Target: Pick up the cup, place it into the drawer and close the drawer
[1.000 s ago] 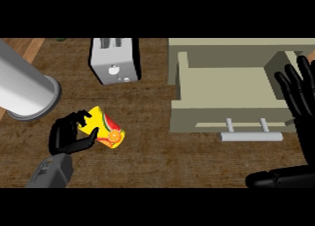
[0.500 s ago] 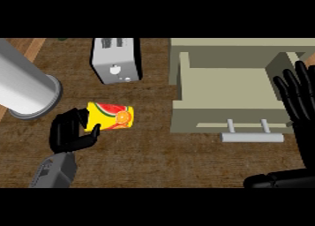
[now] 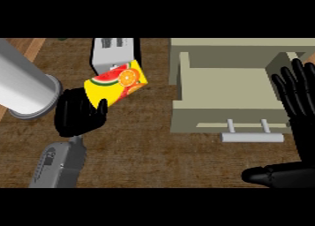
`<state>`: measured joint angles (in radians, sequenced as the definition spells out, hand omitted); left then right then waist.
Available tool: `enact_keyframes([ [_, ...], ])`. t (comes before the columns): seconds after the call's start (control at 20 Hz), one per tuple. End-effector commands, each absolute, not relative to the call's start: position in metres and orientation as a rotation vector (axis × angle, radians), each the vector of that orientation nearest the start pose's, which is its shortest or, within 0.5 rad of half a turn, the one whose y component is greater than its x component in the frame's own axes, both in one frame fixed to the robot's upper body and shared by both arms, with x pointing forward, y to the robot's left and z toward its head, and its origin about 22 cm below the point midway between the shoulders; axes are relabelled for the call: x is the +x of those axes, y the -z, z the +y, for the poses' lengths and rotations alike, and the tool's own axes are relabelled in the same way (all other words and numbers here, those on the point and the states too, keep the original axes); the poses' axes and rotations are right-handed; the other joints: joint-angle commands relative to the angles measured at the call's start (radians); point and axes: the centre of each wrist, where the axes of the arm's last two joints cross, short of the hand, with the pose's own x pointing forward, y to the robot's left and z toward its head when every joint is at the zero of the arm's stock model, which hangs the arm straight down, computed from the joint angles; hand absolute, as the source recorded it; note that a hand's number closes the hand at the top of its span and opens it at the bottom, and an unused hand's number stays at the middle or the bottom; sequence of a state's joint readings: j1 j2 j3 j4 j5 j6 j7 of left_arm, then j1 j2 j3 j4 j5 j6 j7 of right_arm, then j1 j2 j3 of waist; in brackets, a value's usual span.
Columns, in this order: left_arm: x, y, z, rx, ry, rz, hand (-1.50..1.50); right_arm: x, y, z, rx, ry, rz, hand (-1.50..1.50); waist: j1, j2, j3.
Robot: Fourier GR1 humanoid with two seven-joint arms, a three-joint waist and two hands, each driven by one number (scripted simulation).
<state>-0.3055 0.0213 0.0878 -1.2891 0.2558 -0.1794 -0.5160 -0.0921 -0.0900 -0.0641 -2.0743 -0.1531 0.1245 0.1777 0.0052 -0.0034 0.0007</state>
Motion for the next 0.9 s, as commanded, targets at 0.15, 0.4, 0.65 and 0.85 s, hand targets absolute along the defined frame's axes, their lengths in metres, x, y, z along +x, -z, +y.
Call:
enact_keyframes([
  [0.15,0.331,-0.088,0.170,-0.400,-0.105,-2.096,1.50,0.228,-0.130,-0.242,0.149,-0.110,-1.999,-1.50,-0.007,0.002,0.000],
  [0.4,0.336,-0.124,0.151,-0.397,-0.069,-2.102,1.50,0.211,-0.147,-0.241,0.133,-0.125,-1.995,-1.50,-0.009,0.002,-0.001],
  [0.65,0.369,-0.151,0.121,-0.329,-0.009,-2.111,1.50,0.222,-0.160,-0.246,0.135,-0.162,-1.991,-1.50,-0.014,0.003,-0.001],
  [0.85,0.386,-0.161,0.110,-0.329,0.023,-2.112,1.50,0.219,-0.130,-0.262,0.155,-0.127,-1.992,-1.50,-0.016,0.005,0.000],
])
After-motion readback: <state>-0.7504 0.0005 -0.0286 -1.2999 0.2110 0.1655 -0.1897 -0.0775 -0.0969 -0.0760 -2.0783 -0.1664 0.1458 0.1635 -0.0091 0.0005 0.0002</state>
